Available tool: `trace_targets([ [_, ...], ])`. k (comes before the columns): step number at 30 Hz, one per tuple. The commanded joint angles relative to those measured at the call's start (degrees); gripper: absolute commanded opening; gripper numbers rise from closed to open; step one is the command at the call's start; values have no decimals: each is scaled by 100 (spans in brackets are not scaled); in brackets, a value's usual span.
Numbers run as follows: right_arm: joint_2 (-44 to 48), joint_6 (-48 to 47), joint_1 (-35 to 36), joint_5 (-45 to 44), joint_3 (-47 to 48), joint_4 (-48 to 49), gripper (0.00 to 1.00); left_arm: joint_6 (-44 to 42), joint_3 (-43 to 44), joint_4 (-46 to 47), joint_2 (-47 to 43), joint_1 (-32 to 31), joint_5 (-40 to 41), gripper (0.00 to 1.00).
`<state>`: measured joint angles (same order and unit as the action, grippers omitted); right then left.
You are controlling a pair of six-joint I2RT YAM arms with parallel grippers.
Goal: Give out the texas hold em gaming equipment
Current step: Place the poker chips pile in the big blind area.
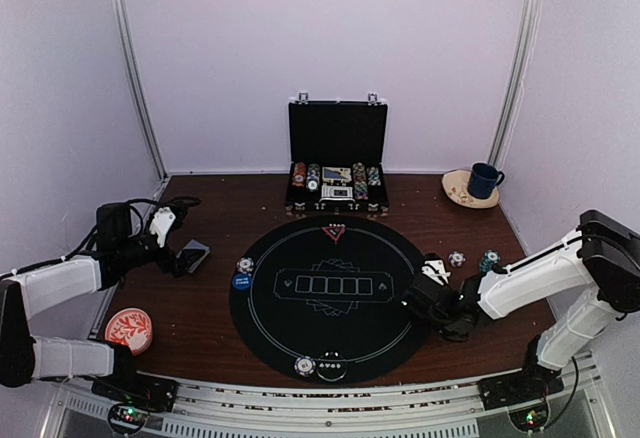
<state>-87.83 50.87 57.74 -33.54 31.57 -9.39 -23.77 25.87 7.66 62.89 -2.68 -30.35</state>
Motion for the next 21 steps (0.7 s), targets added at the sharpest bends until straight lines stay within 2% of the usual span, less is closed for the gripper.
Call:
trace_targets([
  [1, 5, -53, -61, -8, 76, -340, 51, -44, -12, 245, -11, -8, -6, 98],
  [14, 952, -379, 40, 36, 521, -1001, 74, -49, -12, 236, -23, -12, 10, 98],
  [21, 1658, -624, -37, -465, 956, -1718, 88, -49, -12, 236, -31, -11, 1, 98],
])
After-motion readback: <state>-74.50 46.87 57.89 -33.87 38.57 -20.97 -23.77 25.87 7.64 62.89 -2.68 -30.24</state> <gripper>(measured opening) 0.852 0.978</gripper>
